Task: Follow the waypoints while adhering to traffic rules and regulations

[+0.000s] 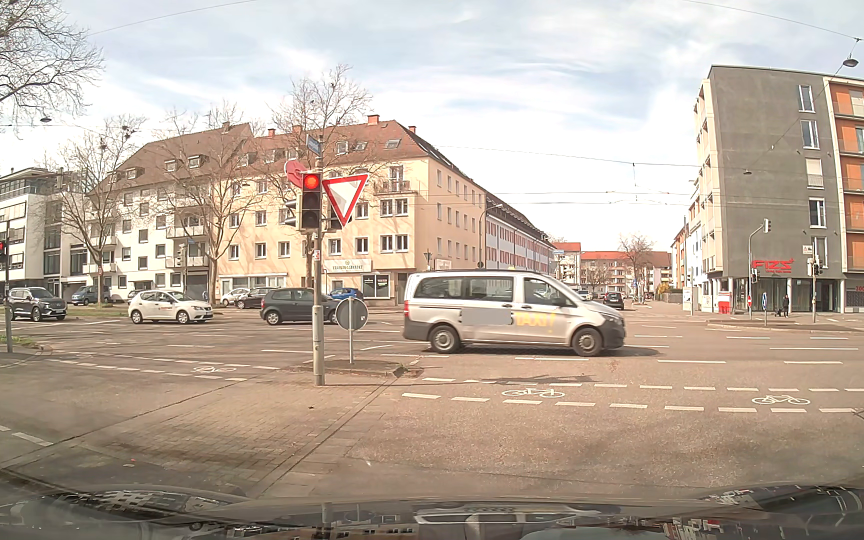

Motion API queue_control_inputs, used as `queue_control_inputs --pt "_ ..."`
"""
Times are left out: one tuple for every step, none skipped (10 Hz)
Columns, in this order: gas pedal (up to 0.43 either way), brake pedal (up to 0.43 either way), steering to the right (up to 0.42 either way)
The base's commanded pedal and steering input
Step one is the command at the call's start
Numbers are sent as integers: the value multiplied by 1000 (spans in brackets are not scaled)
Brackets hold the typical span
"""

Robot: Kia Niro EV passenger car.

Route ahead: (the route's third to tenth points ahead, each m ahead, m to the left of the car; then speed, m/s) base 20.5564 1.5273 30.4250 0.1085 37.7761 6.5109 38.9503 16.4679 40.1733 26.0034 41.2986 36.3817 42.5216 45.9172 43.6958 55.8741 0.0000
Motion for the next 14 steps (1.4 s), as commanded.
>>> queue_control_inputs --pt "0 305 6" --pt "0 311 6" --pt "0 305 6" --pt "0 305 6" --pt "0 305 6" --pt "0 305 6" --pt "0 311 6" --pt "0 305 6" --pt "0 311 6" --pt "0 305 6" --pt "0 305 6" --pt "0 305 6" --pt "0 305 6" --pt "0 305 6"
